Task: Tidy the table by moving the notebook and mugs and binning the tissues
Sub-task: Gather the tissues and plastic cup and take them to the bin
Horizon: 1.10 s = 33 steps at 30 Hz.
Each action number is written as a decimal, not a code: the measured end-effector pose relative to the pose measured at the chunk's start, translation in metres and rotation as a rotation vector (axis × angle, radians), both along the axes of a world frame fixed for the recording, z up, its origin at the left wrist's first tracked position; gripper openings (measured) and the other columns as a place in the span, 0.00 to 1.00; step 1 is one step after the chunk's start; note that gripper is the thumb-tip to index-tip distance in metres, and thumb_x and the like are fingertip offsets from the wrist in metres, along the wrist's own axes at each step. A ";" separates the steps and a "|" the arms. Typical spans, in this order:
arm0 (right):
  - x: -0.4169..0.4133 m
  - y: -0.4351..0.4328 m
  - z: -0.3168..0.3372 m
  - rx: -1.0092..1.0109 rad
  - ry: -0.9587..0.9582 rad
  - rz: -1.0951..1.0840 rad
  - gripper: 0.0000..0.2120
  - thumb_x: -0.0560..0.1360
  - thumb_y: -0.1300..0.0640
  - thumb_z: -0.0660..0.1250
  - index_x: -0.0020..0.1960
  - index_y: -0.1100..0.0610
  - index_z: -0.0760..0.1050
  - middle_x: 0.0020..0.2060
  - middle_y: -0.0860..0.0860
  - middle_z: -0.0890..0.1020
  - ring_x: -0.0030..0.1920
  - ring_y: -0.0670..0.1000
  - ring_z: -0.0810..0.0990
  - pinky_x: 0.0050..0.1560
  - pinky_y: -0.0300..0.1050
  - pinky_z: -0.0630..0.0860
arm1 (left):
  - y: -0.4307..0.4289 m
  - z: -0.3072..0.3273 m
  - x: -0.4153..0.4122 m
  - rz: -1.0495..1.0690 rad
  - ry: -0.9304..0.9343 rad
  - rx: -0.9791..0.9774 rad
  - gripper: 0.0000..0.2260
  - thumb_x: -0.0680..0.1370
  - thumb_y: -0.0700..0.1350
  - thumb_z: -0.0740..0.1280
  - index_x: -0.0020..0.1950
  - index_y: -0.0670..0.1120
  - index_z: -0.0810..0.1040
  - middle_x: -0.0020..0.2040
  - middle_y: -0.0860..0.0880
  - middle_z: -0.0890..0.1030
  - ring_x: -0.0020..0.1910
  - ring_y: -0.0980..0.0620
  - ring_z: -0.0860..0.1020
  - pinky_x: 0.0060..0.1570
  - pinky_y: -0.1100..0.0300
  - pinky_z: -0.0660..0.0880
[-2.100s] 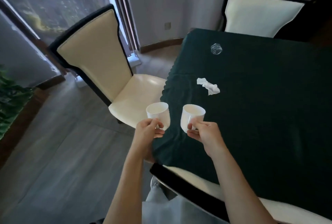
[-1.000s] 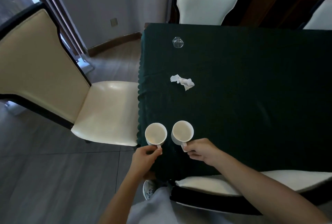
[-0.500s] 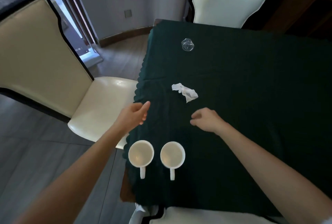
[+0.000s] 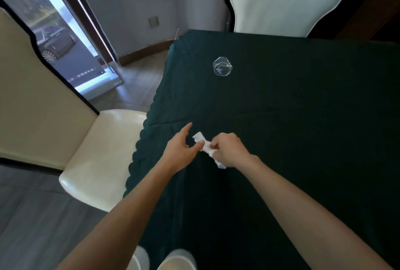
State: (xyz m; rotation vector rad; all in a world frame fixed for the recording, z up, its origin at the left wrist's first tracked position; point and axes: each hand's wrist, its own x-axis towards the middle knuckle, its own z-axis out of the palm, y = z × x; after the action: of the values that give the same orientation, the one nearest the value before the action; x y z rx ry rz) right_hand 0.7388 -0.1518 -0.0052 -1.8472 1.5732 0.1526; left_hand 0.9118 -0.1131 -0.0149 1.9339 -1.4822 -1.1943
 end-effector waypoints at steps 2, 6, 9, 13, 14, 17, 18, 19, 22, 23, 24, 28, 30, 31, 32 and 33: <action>-0.006 -0.017 0.005 0.061 -0.210 -0.082 0.05 0.76 0.57 0.70 0.47 0.51 0.85 0.42 0.49 0.85 0.42 0.50 0.84 0.39 0.43 0.81 | -0.013 0.002 -0.002 -0.024 0.132 0.060 0.33 0.74 0.63 0.72 0.78 0.58 0.69 0.68 0.54 0.78 0.58 0.52 0.82 0.61 0.51 0.79; -0.014 -0.058 0.019 0.110 -0.576 -0.262 0.07 0.77 0.60 0.71 0.52 0.58 0.87 0.45 0.54 0.89 0.47 0.53 0.89 0.47 0.47 0.86 | -0.041 0.002 -0.014 -0.036 0.439 -0.006 0.10 0.78 0.57 0.72 0.56 0.56 0.86 0.51 0.51 0.89 0.51 0.52 0.86 0.57 0.46 0.83; -0.015 -0.094 0.021 0.217 -0.780 -0.347 0.10 0.81 0.61 0.67 0.54 0.65 0.86 0.48 0.60 0.89 0.49 0.55 0.89 0.46 0.44 0.86 | -0.067 -0.003 -0.021 0.059 0.550 -0.083 0.06 0.79 0.47 0.74 0.54 0.49 0.87 0.45 0.47 0.89 0.46 0.52 0.86 0.53 0.51 0.85; -0.017 -0.142 0.012 0.074 -0.460 -0.120 0.21 0.80 0.42 0.66 0.42 0.56 0.87 0.39 0.56 0.89 0.45 0.56 0.88 0.47 0.46 0.85 | -0.096 -0.023 -0.026 0.200 0.523 -0.113 0.04 0.80 0.41 0.72 0.52 0.44 0.87 0.44 0.46 0.90 0.45 0.49 0.88 0.47 0.56 0.85; -0.019 -0.157 0.005 -0.072 -0.278 -0.035 0.22 0.79 0.41 0.65 0.38 0.56 0.86 0.35 0.54 0.87 0.42 0.56 0.86 0.44 0.46 0.83 | -0.100 -0.032 -0.028 0.217 0.547 -0.090 0.05 0.80 0.40 0.71 0.52 0.43 0.87 0.44 0.46 0.90 0.44 0.50 0.88 0.45 0.58 0.84; -0.025 -0.197 -0.013 -0.445 -0.021 0.110 0.14 0.78 0.48 0.67 0.47 0.54 0.88 0.46 0.54 0.87 0.52 0.57 0.83 0.53 0.47 0.78 | -0.102 -0.054 -0.036 0.265 0.715 0.020 0.07 0.81 0.41 0.71 0.52 0.39 0.86 0.45 0.45 0.89 0.46 0.52 0.87 0.45 0.62 0.82; -0.027 -0.210 -0.018 -0.501 -0.017 0.085 0.12 0.78 0.51 0.68 0.51 0.55 0.88 0.53 0.56 0.86 0.58 0.58 0.81 0.59 0.46 0.76 | -0.102 -0.060 -0.037 0.287 0.778 0.049 0.07 0.80 0.41 0.71 0.53 0.38 0.86 0.47 0.44 0.89 0.47 0.52 0.87 0.46 0.62 0.82; -0.028 -0.222 -0.024 -0.523 -0.036 0.027 0.12 0.78 0.52 0.68 0.54 0.54 0.87 0.60 0.57 0.84 0.63 0.59 0.78 0.64 0.46 0.73 | -0.102 -0.064 -0.038 0.312 0.839 0.069 0.08 0.80 0.42 0.72 0.53 0.38 0.86 0.48 0.44 0.89 0.49 0.51 0.88 0.47 0.61 0.83; -0.022 -0.246 -0.041 -0.491 -0.053 -0.124 0.13 0.78 0.51 0.68 0.60 0.51 0.85 0.77 0.57 0.68 0.76 0.61 0.64 0.75 0.54 0.65 | -0.105 -0.070 -0.035 0.350 0.953 0.103 0.08 0.80 0.42 0.72 0.53 0.39 0.87 0.52 0.43 0.89 0.53 0.48 0.88 0.48 0.59 0.83; -0.018 -0.251 -0.045 -0.488 -0.040 -0.125 0.13 0.78 0.50 0.68 0.60 0.51 0.85 0.78 0.56 0.65 0.77 0.61 0.61 0.76 0.57 0.64 | -0.105 -0.071 -0.033 0.348 0.971 0.111 0.08 0.80 0.42 0.72 0.54 0.39 0.87 0.53 0.42 0.89 0.54 0.47 0.87 0.49 0.59 0.83; -0.015 -0.255 -0.047 -0.490 -0.027 -0.111 0.13 0.78 0.50 0.68 0.59 0.51 0.85 0.78 0.56 0.65 0.77 0.60 0.60 0.76 0.58 0.64 | -0.105 -0.072 -0.031 0.341 0.981 0.115 0.08 0.80 0.42 0.72 0.54 0.38 0.87 0.54 0.42 0.88 0.54 0.46 0.87 0.49 0.59 0.83; -0.006 -0.263 -0.049 -0.525 -0.078 -0.167 0.13 0.77 0.49 0.69 0.57 0.50 0.86 0.77 0.56 0.66 0.77 0.60 0.61 0.75 0.57 0.65 | -0.103 -0.074 -0.027 0.310 0.991 0.130 0.09 0.80 0.43 0.72 0.56 0.39 0.86 0.55 0.41 0.88 0.56 0.46 0.87 0.49 0.59 0.83; -0.001 -0.267 -0.045 -0.512 -0.187 -0.286 0.13 0.74 0.48 0.71 0.58 0.47 0.86 0.76 0.56 0.67 0.75 0.60 0.64 0.74 0.55 0.67 | -0.102 -0.073 -0.027 0.309 1.000 0.126 0.10 0.80 0.43 0.71 0.57 0.38 0.86 0.56 0.41 0.88 0.56 0.46 0.87 0.50 0.59 0.83; 0.000 -0.269 -0.043 -0.491 -0.224 -0.329 0.14 0.74 0.47 0.71 0.59 0.45 0.85 0.75 0.56 0.68 0.75 0.60 0.65 0.73 0.53 0.68 | -0.101 -0.073 -0.027 0.307 1.004 0.123 0.10 0.80 0.43 0.71 0.58 0.38 0.86 0.56 0.41 0.88 0.56 0.46 0.87 0.51 0.59 0.83; 0.001 -0.271 -0.043 -0.457 -0.252 -0.356 0.16 0.73 0.46 0.71 0.61 0.44 0.84 0.74 0.55 0.70 0.74 0.59 0.67 0.72 0.51 0.69 | -0.101 -0.073 -0.027 0.304 1.009 0.120 0.11 0.80 0.43 0.71 0.58 0.38 0.85 0.56 0.41 0.88 0.55 0.46 0.87 0.51 0.58 0.83; 0.002 -0.274 -0.044 -0.416 -0.275 -0.375 0.19 0.73 0.47 0.71 0.63 0.45 0.83 0.73 0.54 0.72 0.72 0.59 0.69 0.70 0.49 0.71 | -0.101 -0.073 -0.027 0.300 1.015 0.118 0.11 0.81 0.42 0.71 0.58 0.38 0.85 0.56 0.41 0.88 0.55 0.46 0.87 0.52 0.58 0.83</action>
State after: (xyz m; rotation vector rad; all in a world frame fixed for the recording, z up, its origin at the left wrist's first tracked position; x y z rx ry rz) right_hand 0.7404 -0.4257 -0.0487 -1.7318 1.8086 -0.6138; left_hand 0.8850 -0.2145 -0.0883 1.1801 -0.5734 -1.7375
